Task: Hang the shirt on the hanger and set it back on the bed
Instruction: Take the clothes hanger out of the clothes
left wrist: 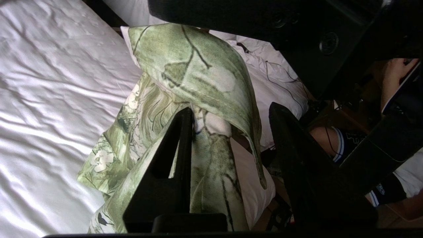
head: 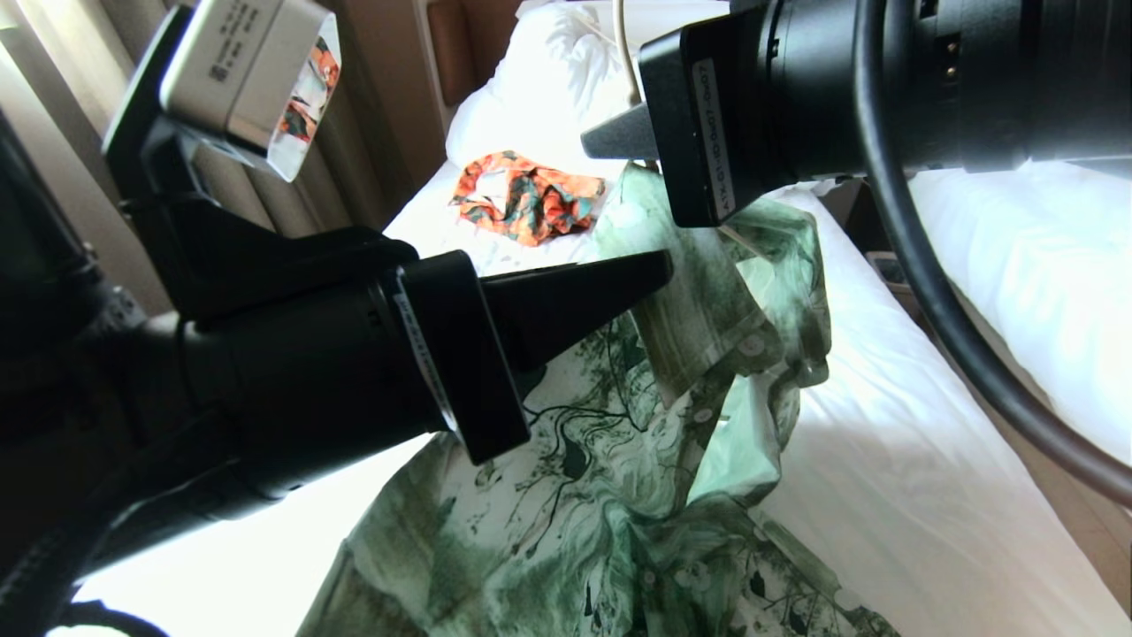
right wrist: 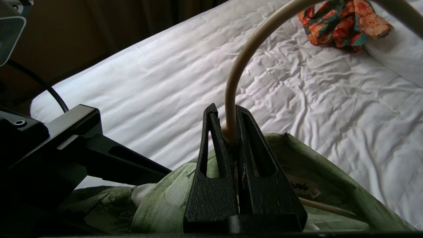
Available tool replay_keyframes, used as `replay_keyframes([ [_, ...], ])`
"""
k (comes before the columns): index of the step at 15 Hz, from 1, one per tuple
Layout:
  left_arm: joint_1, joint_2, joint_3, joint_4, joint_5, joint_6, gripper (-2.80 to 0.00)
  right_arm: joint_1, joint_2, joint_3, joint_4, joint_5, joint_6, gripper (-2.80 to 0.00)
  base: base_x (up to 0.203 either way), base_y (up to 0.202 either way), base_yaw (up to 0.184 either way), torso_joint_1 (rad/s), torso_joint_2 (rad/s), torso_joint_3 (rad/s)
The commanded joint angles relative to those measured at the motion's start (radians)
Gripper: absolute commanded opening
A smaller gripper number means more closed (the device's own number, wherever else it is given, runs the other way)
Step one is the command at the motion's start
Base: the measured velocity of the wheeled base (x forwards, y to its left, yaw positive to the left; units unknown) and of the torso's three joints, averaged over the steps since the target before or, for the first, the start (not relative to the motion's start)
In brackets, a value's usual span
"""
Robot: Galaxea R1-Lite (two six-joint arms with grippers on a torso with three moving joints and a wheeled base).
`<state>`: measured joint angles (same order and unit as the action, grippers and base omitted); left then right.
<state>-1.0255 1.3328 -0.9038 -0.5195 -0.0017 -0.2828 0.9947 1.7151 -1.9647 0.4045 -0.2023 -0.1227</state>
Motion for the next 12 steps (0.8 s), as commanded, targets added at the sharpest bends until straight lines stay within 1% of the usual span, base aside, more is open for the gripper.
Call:
replay_keyframes([
  [1,-0.001,-0.012,0.006,-0.002,0.0,-0.003,0.0,-0.001,-0.002,0.0,0.001,-0.002,-0.003,-2.8,0.0,0.0,0.0,0.0,0.0,0.0],
  [5,0.0,-0.064,0.069,-0.001,-0.007,-0.001,0.0,-0.02,-0.002,-0.002,-0.031,-0.002,-0.008,-2.8,0.0,0.0,0.0,0.0,0.0,0.0],
  [7,0.011,-0.091,0.083,-0.001,-0.017,-0.001,0.0,-0.035,-0.003,-0.002,-0.038,-0.002,-0.009,-2.8,0.0,0.0,0.0,0.0,0.0,0.0],
  [9,0.041,-0.103,0.076,-0.001,-0.018,0.001,0.0,-0.053,-0.002,-0.002,-0.038,-0.002,-0.009,-2.8,0.0,0.0,0.0,0.0,0.0,0.0],
  [11,0.093,-0.118,0.063,-0.001,-0.019,0.018,0.0,-0.082,0.0,-0.002,-0.042,-0.001,-0.014,-2.8,0.0,0.0,0.0,0.0,0.0,0.0],
  [12,0.122,-0.135,0.056,0.0,-0.02,0.028,0.0,-0.097,0.0,-0.002,-0.057,-0.001,-0.035,-2.8,0.0,0.0,0.0,0.0,0.0,0.0],
])
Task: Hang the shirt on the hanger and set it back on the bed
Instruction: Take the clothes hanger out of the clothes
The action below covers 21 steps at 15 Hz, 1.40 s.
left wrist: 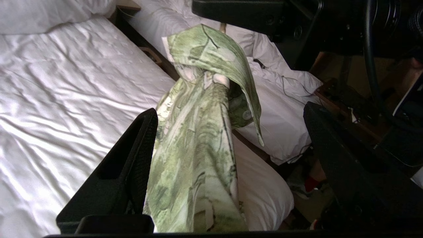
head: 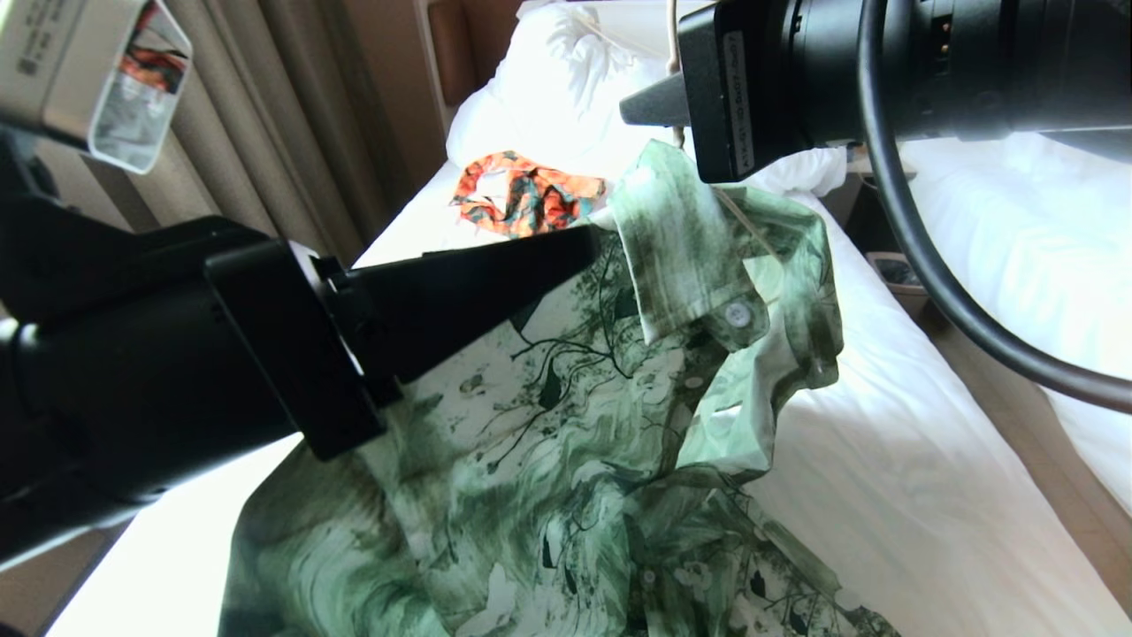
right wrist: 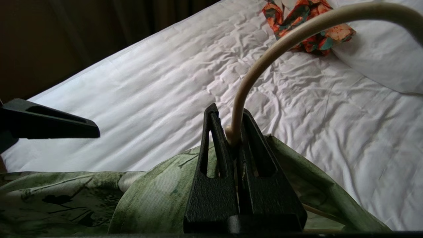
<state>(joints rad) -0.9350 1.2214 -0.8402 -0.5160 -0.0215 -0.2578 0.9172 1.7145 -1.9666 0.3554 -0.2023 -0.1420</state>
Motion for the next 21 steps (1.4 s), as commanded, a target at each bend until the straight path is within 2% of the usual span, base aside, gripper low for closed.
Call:
replay_keyframes([
  [1,0.064,-0.04,-0.018,-0.002,0.0,0.009,0.0,-0.04,0.003,0.0,-0.036,-0.002,-0.042,-2.8,0.0,0.0,0.0,0.0,0.0,0.0],
  [3,0.132,-0.071,-0.04,0.016,-0.004,0.011,0.0,-0.049,0.001,0.0,-0.055,-0.011,-0.057,-2.8,0.0,0.0,0.0,0.0,0.0,0.0],
  [4,0.162,-0.101,-0.046,0.057,-0.007,0.011,-2.8,-0.049,0.001,0.0,-0.059,-0.038,-0.063,-2.8,0.0,0.0,0.0,0.0,0.0,0.0],
  [8,0.236,-0.148,-0.061,0.126,-0.014,0.009,-2.8,-0.058,-0.002,0.005,-0.159,-0.038,-0.069,-2.8,0.0,0.0,0.0,0.0,0.0,0.0],
  [12,0.335,-0.205,-0.062,0.205,-0.014,0.008,-2.8,-0.064,-0.037,0.044,-0.177,-0.043,-0.072,-2.8,0.0,0.0,0.0,0.008,-0.04,-0.036],
  [17,0.43,-0.325,-0.098,0.329,-0.013,0.008,-2.8,-0.12,-0.044,0.041,-0.207,-0.043,-0.139,-2.8,0.0,0.0,0.0,0.081,-0.4,-0.321],
  [21,0.489,-0.372,-0.075,0.358,-0.006,0.008,-2.8,-0.136,-0.044,0.04,-0.233,-0.045,-0.201,-2.8,0.0,0.0,0.0,0.127,-0.48,-0.364],
])
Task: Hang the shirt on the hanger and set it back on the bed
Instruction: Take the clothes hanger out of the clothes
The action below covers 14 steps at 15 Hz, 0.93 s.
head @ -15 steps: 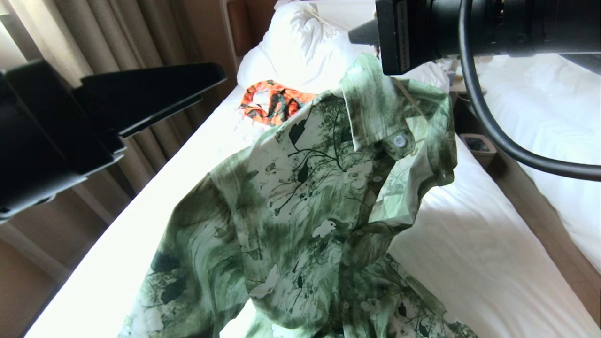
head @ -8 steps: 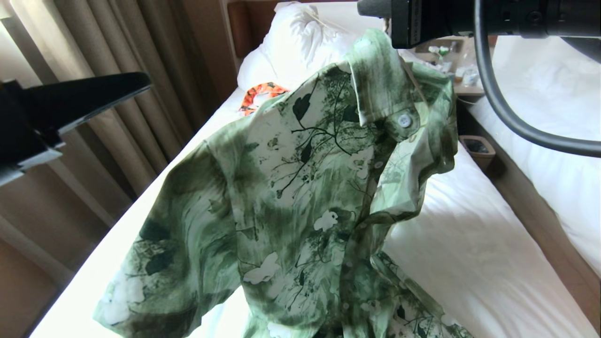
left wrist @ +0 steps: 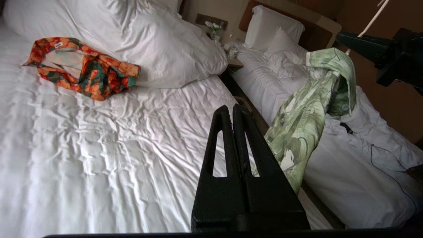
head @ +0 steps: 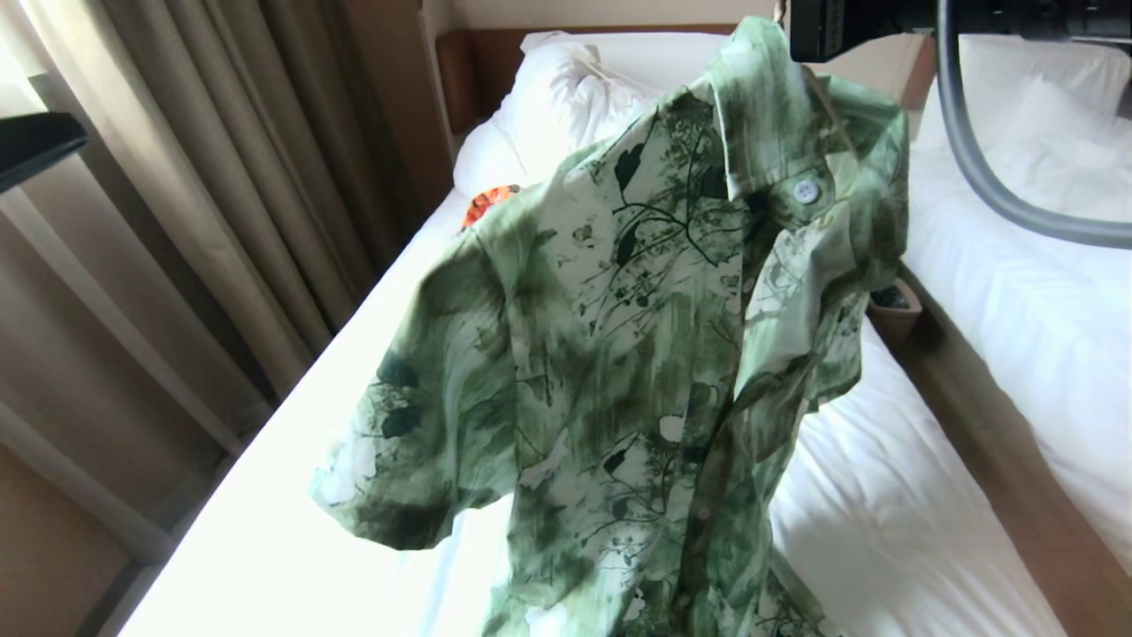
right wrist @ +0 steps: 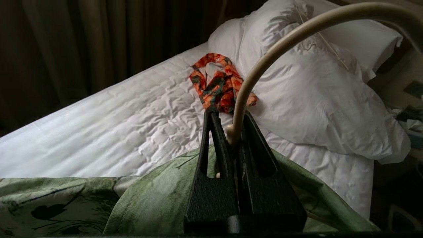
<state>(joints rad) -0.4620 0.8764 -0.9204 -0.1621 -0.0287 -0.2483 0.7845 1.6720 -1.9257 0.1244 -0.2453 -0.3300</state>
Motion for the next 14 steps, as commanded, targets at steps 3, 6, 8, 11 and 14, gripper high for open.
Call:
replay_keyframes([
  [3,0.033,-0.054,0.006,0.073,0.0,-0.001,-2.8,-0.01,-0.002,0.001,-0.043,-0.002,-0.041,-2.8,0.0,0.0,0.0,0.17,-0.52,-0.361],
  [6,0.033,-0.051,0.009,0.125,0.0,0.0,-2.8,-0.013,-0.002,0.001,-0.052,-0.002,-0.041,-2.8,0.0,0.0,0.0,0.19,-0.55,-0.363],
  [8,0.033,-0.048,0.008,0.128,0.0,0.001,-2.8,-0.013,-0.009,0.001,-0.054,-0.002,-0.041,-2.8,0.0,0.0,0.0,0.215,-0.57,-0.36],
  [11,0.033,-0.047,0.006,0.13,0.0,0.004,-2.8,-0.013,-0.026,0.001,-0.054,-0.003,-0.041,-2.8,0.0,0.0,0.0,0.231,-0.6,-0.373],
  [14,0.033,-0.045,0.006,0.131,0.0,0.004,-2.8,-0.013,-0.026,0.01,-0.089,-0.003,-0.041,-2.8,0.0,0.0,0.0,0.179,-0.44,-0.268],
])
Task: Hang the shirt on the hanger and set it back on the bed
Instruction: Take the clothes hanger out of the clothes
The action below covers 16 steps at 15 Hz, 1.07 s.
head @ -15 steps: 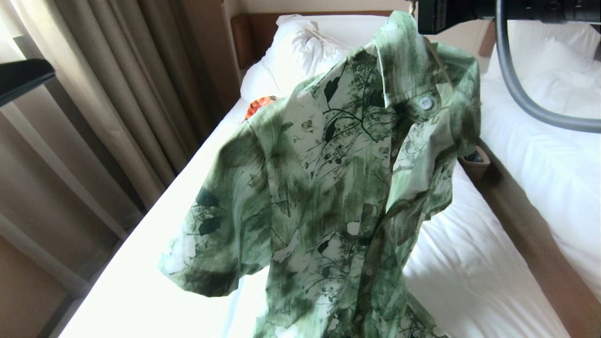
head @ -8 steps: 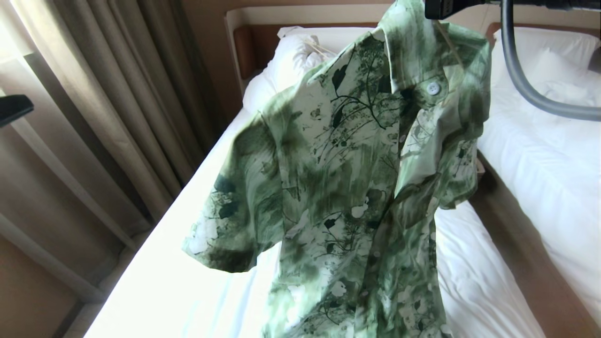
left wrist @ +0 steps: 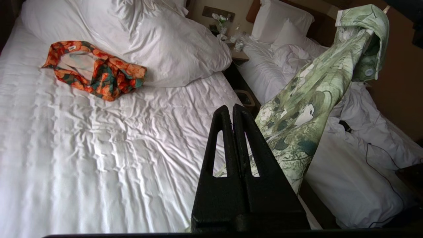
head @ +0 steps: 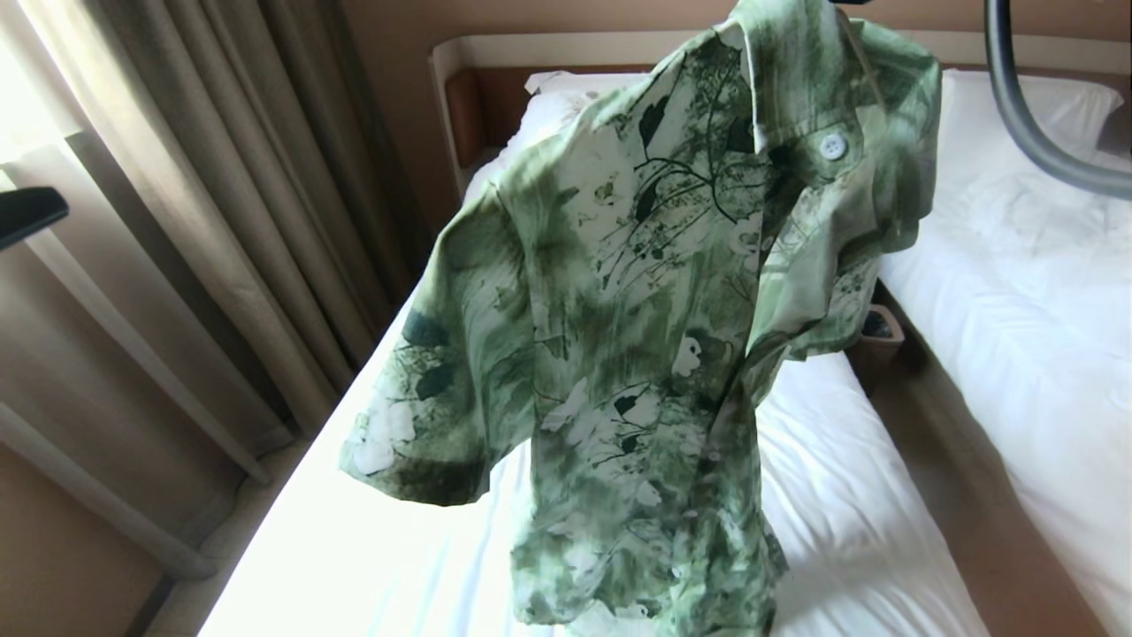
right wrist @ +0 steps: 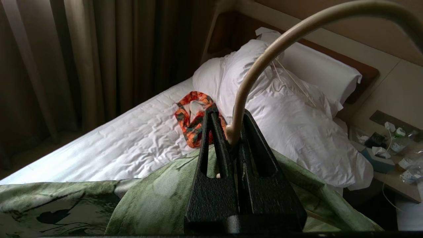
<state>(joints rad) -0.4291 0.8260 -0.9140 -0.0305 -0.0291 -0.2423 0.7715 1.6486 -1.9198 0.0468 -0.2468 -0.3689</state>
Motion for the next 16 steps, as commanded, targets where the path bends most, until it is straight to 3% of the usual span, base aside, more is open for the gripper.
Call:
replay_keyframes([
  [1,0.0,0.005,0.0,0.002,0.0,0.0,-2.8,-0.001,-0.003,0.011,-0.018,-0.002,-0.002,-2.8,0.0,0.0,0.0,0.165,-0.38,-0.232],
  [7,0.0,0.017,-0.003,0.029,0.0,0.04,-2.8,-0.02,-0.017,0.064,-0.035,-0.001,0.005,-2.8,0.0,0.0,0.0,0.149,-0.35,-0.208],
  [11,-0.004,0.083,-0.018,0.03,0.0,0.044,-2.8,-0.045,-0.006,0.15,-0.211,-0.013,0.001,-2.8,0.0,0.0,0.0,0.02,-0.05,-0.025],
  [13,-0.022,0.155,-0.037,0.028,0.002,0.073,-2.8,-0.047,0.003,0.15,-0.223,-0.091,0.01,-2.8,0.0,0.0,0.0,0.0,0.0,0.0],
  [16,-0.087,0.261,-0.056,0.019,0.043,0.147,-2.8,-0.076,0.004,0.147,-0.217,-0.101,0.007,-2.8,0.0,0.0,0.0,0.0,0.0,0.0],
])
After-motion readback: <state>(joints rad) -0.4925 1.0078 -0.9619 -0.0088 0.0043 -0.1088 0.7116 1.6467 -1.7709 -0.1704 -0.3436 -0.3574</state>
